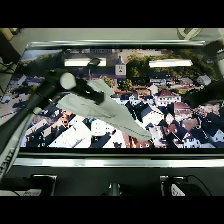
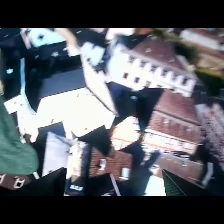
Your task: Fold the shirts.
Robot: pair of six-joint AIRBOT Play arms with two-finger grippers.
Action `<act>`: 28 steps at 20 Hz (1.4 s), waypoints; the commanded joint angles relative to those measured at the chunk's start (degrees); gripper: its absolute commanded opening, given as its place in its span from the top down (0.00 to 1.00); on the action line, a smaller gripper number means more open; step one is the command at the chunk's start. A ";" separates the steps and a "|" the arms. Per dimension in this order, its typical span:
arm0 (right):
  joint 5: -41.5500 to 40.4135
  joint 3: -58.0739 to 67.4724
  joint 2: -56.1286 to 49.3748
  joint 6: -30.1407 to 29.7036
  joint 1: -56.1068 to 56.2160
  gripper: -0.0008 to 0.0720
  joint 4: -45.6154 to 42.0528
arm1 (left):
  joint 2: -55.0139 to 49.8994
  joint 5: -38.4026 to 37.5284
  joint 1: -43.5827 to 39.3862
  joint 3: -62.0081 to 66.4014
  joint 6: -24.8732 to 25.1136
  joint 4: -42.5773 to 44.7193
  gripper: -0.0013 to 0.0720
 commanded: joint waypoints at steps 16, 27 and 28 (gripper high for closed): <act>-6.23 -19.43 -13.18 -7.76 0.13 0.13 15.74 | -2.84 28.06 35.82 -30.34 -0.98 -34.29 0.08; -8.22 -19.45 -20.26 -7.56 0.13 0.06 14.27 | -4.81 30.60 33.27 -29.75 0.90 -34.64 0.95; -7.80 -19.45 -22.01 -7.56 0.13 0.07 13.84 | -4.24 30.42 33.16 -29.75 2.23 -34.62 0.95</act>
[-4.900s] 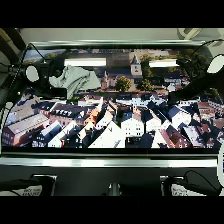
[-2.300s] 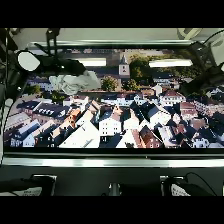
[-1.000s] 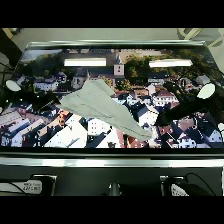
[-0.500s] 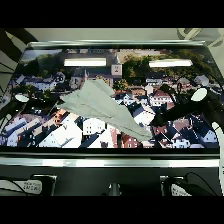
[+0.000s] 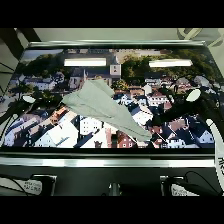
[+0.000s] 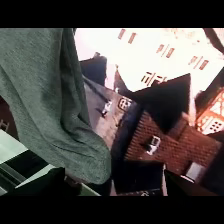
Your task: Fold the shirts.
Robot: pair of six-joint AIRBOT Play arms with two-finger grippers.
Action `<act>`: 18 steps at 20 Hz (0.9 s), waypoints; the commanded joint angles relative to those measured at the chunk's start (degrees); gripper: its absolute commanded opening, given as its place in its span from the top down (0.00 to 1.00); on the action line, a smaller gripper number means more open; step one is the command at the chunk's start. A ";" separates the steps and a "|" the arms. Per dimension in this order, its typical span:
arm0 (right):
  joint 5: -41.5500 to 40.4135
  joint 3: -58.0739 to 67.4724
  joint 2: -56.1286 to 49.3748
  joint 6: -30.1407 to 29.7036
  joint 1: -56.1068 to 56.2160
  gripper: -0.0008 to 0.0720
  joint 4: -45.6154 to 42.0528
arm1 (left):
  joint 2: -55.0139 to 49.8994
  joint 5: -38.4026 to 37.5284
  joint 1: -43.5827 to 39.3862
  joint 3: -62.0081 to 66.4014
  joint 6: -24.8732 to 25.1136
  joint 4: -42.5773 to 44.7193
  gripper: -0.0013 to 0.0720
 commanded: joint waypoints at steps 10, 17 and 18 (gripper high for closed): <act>2.80 -0.07 -11.89 -2.49 11.37 0.35 -0.68 | 6.60 -2.27 -0.31 0.20 7.37 -0.28 0.95; 4.94 13.07 -1.44 -2.49 11.19 0.97 -11.82 | 24.72 -2.05 -0.31 8.55 22.10 -0.26 0.95; 3.85 18.47 2.43 -2.47 11.19 0.97 -15.19 | 28.81 -1.44 -0.31 12.07 23.23 -0.24 0.95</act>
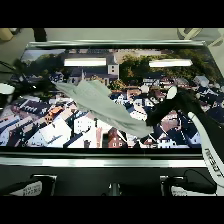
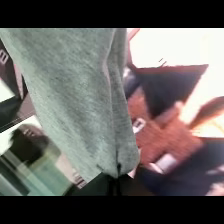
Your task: Fold the shirts.
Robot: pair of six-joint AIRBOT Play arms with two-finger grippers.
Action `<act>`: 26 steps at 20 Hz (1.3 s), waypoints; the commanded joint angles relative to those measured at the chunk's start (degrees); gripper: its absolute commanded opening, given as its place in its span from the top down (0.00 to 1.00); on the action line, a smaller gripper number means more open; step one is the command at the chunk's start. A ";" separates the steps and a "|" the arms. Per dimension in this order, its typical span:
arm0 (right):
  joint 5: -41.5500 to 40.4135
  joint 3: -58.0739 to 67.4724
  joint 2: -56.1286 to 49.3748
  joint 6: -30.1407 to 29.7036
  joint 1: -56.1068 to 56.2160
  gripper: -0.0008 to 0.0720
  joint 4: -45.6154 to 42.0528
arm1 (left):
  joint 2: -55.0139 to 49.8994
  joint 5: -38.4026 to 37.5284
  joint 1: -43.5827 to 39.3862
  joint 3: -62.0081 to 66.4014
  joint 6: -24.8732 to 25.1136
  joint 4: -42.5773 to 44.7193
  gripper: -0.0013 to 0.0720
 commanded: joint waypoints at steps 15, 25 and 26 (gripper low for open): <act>-22.45 34.86 40.96 9.88 0.24 0.97 -21.14 | 39.19 3.72 1.14 25.94 1.68 3.76 0.95; -23.74 34.84 18.45 9.73 0.24 0.96 -23.74 | 31.17 -0.17 1.11 7.72 1.70 10.05 0.95; -24.90 34.84 13.73 11.10 0.24 0.96 -23.74 | 28.22 0.87 1.11 5.31 1.70 10.05 0.95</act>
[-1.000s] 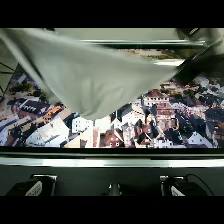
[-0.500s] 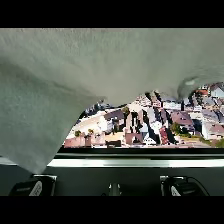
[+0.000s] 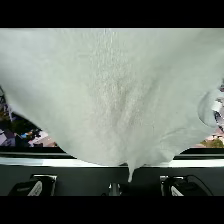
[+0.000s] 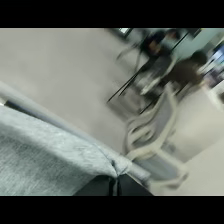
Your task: Fold the shirts.
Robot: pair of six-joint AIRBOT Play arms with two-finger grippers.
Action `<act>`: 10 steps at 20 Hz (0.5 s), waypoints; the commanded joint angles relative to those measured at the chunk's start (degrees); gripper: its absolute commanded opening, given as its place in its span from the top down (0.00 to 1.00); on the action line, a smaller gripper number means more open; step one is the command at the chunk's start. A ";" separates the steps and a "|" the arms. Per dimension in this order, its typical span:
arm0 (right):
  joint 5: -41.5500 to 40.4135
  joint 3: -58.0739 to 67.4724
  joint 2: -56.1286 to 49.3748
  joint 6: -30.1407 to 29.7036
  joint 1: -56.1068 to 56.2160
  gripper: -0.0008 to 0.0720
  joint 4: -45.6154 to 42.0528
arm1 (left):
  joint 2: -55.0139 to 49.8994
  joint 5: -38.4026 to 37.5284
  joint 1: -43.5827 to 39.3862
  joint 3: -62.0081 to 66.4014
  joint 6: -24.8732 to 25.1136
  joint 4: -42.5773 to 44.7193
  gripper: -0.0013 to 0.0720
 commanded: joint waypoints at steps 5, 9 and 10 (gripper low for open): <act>-12.57 0.09 -31.17 17.94 0.02 0.96 2.86 | -24.20 9.18 -0.31 -8.98 -0.02 -0.90 0.95; -9.92 0.09 -40.72 22.82 0.04 0.96 11.04 | -37.33 10.23 -0.50 -8.87 -0.07 -5.51 0.95; -8.07 0.09 -42.42 22.82 0.04 0.96 13.75 | -39.65 8.79 -0.66 -8.87 -0.09 -5.66 0.95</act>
